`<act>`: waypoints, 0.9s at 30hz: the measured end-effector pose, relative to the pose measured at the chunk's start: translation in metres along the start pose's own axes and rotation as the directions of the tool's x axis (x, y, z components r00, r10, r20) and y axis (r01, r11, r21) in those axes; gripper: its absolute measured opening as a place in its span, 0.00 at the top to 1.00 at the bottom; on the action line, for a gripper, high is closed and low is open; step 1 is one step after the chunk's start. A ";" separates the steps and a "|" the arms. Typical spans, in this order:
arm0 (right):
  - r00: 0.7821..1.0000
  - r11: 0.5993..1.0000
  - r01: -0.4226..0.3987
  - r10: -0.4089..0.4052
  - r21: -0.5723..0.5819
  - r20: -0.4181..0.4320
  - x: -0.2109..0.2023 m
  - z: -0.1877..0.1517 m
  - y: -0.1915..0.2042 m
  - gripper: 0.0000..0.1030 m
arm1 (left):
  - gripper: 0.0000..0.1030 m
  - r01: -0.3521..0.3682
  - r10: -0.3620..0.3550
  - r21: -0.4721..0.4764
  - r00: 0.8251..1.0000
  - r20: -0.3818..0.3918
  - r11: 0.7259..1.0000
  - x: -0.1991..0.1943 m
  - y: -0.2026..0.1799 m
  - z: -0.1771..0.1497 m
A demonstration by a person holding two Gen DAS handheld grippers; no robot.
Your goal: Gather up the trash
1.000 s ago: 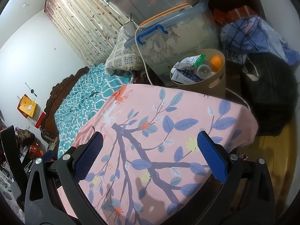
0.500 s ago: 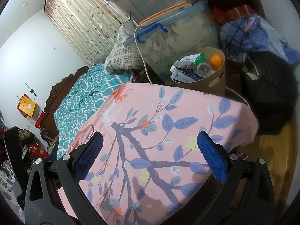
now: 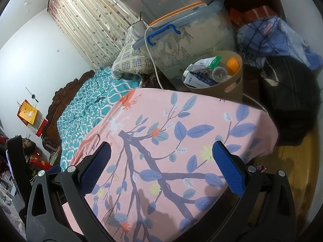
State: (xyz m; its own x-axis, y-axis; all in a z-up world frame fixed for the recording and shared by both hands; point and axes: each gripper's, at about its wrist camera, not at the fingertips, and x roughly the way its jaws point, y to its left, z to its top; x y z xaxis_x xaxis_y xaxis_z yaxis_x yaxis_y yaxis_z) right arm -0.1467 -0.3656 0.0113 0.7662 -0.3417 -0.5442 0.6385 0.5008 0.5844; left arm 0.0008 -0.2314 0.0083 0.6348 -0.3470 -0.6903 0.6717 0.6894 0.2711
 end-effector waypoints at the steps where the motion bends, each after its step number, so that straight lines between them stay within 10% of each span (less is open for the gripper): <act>1: 1.000 1.000 0.000 0.000 0.000 -0.001 0.000 0.000 0.000 0.04 | 0.08 0.001 -0.001 0.000 1.000 -0.001 1.000 0.000 0.001 0.000; 27: 1.000 1.000 -0.005 0.005 0.007 -0.026 0.007 -0.003 0.000 0.03 | 0.08 -0.015 0.015 0.022 1.000 -0.025 1.000 0.007 0.001 -0.004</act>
State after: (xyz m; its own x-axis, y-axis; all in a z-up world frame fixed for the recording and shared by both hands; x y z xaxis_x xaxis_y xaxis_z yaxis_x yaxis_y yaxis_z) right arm -0.1414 -0.3654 0.0060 0.7672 -0.3187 -0.5567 0.6353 0.4971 0.5909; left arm 0.0041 -0.2306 0.0014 0.6354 -0.3204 -0.7026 0.6705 0.6802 0.2962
